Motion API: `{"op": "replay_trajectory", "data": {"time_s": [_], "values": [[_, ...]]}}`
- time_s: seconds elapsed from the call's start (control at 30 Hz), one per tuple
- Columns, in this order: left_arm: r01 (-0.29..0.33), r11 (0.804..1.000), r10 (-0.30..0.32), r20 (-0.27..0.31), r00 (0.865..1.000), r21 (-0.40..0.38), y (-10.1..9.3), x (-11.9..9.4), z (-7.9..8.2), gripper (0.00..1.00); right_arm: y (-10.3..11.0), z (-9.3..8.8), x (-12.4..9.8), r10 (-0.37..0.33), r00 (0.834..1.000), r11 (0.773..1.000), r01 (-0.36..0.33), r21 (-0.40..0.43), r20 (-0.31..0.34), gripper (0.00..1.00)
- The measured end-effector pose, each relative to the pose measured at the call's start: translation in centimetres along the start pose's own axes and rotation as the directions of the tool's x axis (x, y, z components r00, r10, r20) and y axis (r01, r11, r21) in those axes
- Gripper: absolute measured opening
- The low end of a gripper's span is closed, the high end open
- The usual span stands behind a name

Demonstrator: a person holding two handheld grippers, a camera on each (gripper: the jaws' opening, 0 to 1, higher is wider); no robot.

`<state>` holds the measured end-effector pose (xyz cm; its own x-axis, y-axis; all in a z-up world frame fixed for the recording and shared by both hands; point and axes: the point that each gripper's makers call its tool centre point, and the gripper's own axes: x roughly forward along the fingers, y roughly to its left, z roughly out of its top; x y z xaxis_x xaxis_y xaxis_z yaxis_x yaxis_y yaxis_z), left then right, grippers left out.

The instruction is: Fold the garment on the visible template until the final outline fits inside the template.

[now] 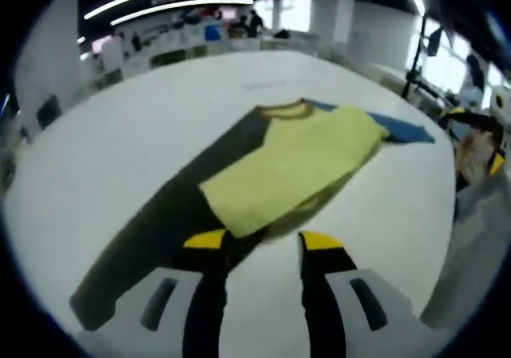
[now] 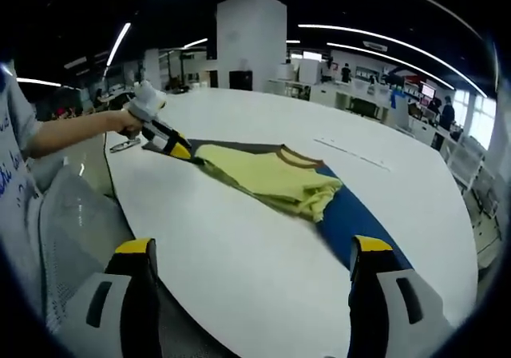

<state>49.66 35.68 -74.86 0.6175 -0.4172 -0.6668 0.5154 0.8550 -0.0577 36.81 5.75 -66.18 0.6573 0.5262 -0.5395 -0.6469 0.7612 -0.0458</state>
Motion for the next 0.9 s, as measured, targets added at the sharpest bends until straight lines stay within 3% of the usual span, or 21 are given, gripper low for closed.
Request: {"op": "replay_trajectory", "data": {"time_s": [0.13, 0.27, 0.5, 0.57, 0.67, 0.9], "values": [[-0.029, 0.999, 0.029, -0.016, 0.999, -0.023, 1.2, 0.9, -0.5, 0.31, 0.0, 0.0, 0.0, 0.004, 1.0, 1.0, -0.004, -0.008, -0.005, 1.0], [-0.024, 0.998, 0.023, -0.003, 1.0, -0.052, 0.9, 1.5, -0.4, 0.28, -0.1, 0.1, 0.0, 0.003, 1.0, 1.0, -0.003, -0.003, 0.0, 1.0], [-0.051, 0.993, 0.052, 0.002, 0.999, -0.102, 1.6, 2.1, -0.7, 0.13, -0.2, -0.2, 0.1, 0.013, 1.0, 1.0, -0.013, 0.004, -0.001, 1.0], [-0.081, 0.989, 0.086, 0.036, 0.996, -0.12, 2.1, 1.8, -0.2, 0.08, -0.3, -0.3, 0.2, 0.012, 1.0, 1.0, -0.012, 0.002, -0.003, 1.0], [-0.083, 0.989, 0.091, 0.059, 0.994, -0.126, 2.2, 1.4, 0.4, 0.04, -0.5, -0.3, 0.6, 0.02, 1.0, 1.0, -0.02, -0.001, -0.004, 1.0], [-0.072, 0.99, 0.081, 0.066, 0.995, -0.123, 2.6, 1.1, 1.2, 0.0, -0.9, 0.2, 2.6, 0.064, 0.998, 0.997, -0.065, -0.036, -0.018, 0.92]]}}
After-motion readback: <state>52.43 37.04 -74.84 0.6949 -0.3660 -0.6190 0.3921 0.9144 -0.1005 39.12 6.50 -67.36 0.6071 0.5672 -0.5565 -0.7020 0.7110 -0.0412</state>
